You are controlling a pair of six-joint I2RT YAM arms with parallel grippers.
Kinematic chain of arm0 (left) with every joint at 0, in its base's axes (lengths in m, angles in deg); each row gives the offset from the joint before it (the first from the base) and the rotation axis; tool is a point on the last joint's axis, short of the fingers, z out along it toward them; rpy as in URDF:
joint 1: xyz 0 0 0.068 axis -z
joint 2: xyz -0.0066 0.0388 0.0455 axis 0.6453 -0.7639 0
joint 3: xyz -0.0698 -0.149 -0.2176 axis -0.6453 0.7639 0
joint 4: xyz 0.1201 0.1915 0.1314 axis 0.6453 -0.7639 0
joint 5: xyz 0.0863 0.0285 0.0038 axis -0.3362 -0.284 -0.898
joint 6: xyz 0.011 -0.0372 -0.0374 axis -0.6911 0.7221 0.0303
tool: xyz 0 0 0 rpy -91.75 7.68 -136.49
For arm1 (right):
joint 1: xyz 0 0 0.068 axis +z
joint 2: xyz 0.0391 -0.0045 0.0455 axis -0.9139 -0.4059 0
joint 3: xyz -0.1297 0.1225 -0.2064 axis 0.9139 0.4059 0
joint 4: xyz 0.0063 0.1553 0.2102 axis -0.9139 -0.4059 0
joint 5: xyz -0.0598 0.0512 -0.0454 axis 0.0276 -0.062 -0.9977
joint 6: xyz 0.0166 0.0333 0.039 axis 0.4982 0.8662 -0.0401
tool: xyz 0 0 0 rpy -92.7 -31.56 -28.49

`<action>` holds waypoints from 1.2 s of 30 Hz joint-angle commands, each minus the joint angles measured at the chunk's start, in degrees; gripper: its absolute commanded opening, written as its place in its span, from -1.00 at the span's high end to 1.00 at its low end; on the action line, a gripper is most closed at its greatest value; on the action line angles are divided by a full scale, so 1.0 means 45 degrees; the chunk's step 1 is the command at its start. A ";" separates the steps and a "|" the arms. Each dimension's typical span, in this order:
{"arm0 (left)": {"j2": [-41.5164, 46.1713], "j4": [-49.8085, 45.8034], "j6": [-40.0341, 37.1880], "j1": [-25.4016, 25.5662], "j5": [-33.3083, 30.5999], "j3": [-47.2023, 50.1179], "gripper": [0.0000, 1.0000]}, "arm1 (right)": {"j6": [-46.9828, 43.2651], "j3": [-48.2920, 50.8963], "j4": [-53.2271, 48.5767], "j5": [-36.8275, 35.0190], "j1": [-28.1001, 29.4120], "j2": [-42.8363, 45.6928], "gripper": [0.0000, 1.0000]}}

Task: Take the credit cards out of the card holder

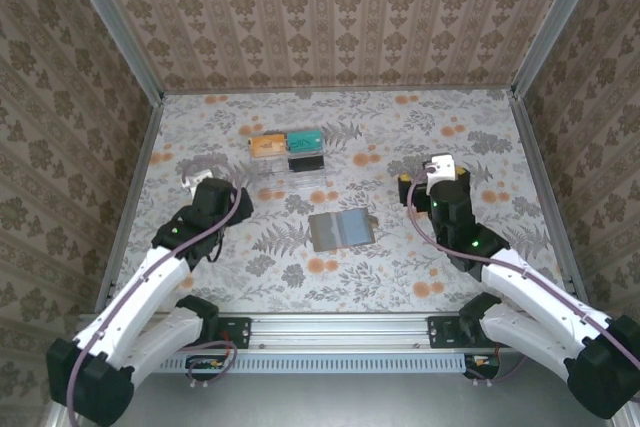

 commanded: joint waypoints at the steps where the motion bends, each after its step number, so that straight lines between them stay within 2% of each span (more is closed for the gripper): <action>1: -0.1397 0.1057 -0.1753 -0.1508 -0.1070 -0.0822 -1.00 | -0.0841 0.0560 0.1318 -0.0778 -0.1113 -0.0367 -1.00; 3: -0.2721 0.1088 -0.2105 -0.2480 -0.1282 -0.1578 -1.00 | -0.0654 0.0759 0.1979 -0.0319 -0.1717 -0.0876 -1.00; 6: -0.4279 0.2088 -0.3295 -0.3084 -0.1780 -0.1893 -1.00 | -0.0635 0.0929 0.3160 -0.0151 -0.2616 -0.1954 -1.00; 9: -0.4963 0.4852 -0.4272 -0.3151 -0.2443 -0.0796 -1.00 | -0.0560 0.0794 0.4036 0.0643 -0.3438 -0.3040 -1.00; 11: -0.5142 0.6158 -0.5248 -0.3365 -0.1381 -0.0338 -1.00 | -0.0536 0.0723 0.4819 0.1044 -0.3787 -0.3855 -1.00; 17: -0.6132 0.9923 -0.7294 -0.3521 -0.0723 0.0881 -1.00 | -0.0952 0.0529 0.6897 0.2364 -0.4329 -0.6268 -1.00; 21: -0.6626 1.2915 -0.7316 -0.3993 0.0016 0.2092 -1.00 | -0.1286 0.0846 0.8476 0.3756 -0.4666 -0.7536 -1.00; 23: -0.6657 1.4139 -0.8014 -0.4145 0.0912 0.2483 -1.00 | -0.0910 0.0786 0.8197 0.4279 -0.5110 -0.7503 -1.00; 25: -0.6757 1.5345 -0.8088 -0.4359 0.1087 0.3016 -1.00 | -0.0750 0.1106 0.8834 0.5103 -0.5465 -0.7591 -1.00; 27: -0.7296 1.7448 -0.7917 -0.4693 0.1486 0.3896 -1.00 | -0.0601 0.1484 0.9607 0.5384 -0.5677 -0.7801 -1.00; 28: -0.7470 1.8014 -0.7939 -0.4925 0.2115 0.4041 -1.00 | -0.0580 0.1695 1.0452 0.5627 -0.5782 -0.8263 -1.00; 29: -0.7463 1.7605 -0.7920 -0.5003 0.2726 0.3925 -1.00 | -0.0621 0.1800 1.1125 0.5555 -0.5765 -0.8521 -1.00; 31: -0.8576 1.9245 -0.8309 -0.5024 0.2870 0.4044 -1.00 | -0.0541 0.1583 1.0133 0.5642 -0.5801 -0.8254 -1.00; 33: -0.8185 1.7984 -0.8031 -0.5085 0.3154 0.3746 -1.00 | -0.0525 0.1581 1.0106 0.5631 -0.5794 -0.8219 -1.00; 36: -0.8297 1.7947 -0.8194 -0.5050 0.3295 0.3663 -1.00 | -0.0537 0.1641 1.0245 0.5591 -0.5803 -0.8236 -1.00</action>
